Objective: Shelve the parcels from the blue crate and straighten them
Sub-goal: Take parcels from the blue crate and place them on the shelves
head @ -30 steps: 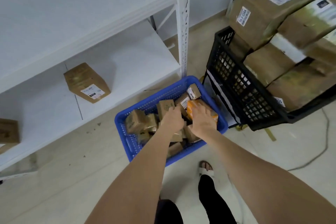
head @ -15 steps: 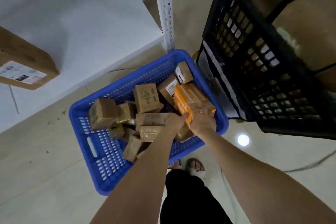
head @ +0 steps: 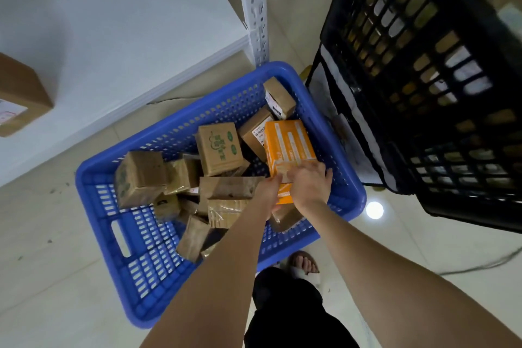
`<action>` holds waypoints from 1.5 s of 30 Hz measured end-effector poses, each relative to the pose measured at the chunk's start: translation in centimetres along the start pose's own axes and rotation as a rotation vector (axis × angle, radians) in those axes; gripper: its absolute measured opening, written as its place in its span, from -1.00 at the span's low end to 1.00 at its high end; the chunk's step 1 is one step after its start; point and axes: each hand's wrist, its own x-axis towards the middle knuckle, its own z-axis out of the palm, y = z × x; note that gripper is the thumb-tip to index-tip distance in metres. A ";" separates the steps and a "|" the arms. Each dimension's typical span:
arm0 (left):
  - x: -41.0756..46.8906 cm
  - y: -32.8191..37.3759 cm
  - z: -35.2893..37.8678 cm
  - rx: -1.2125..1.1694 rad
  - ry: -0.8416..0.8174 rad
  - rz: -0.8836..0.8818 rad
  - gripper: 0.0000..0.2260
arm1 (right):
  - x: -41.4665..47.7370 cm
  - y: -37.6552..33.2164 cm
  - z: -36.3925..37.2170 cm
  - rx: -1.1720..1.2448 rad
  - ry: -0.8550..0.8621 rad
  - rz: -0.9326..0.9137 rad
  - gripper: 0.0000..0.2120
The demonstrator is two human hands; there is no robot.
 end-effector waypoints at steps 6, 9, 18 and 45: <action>0.9 1.0 -0.3 -0.111 -0.074 0.009 -0.74 | 3.2 0.0 1.0 0.349 -0.047 0.192 -0.56; 0.3 1.3 -1.1 -0.184 -0.106 -0.020 -0.72 | 3.7 -0.6 0.9 0.355 -0.106 0.251 -0.38; -10.3 4.0 -10.6 -0.169 0.062 0.131 -0.64 | -3.3 -7.0 -7.0 0.767 -0.150 0.162 -0.30; -56.7 5.7 -28.3 1.153 0.919 1.004 -0.10 | -29.2 -20.0 -39.7 1.188 -0.603 -0.093 -0.07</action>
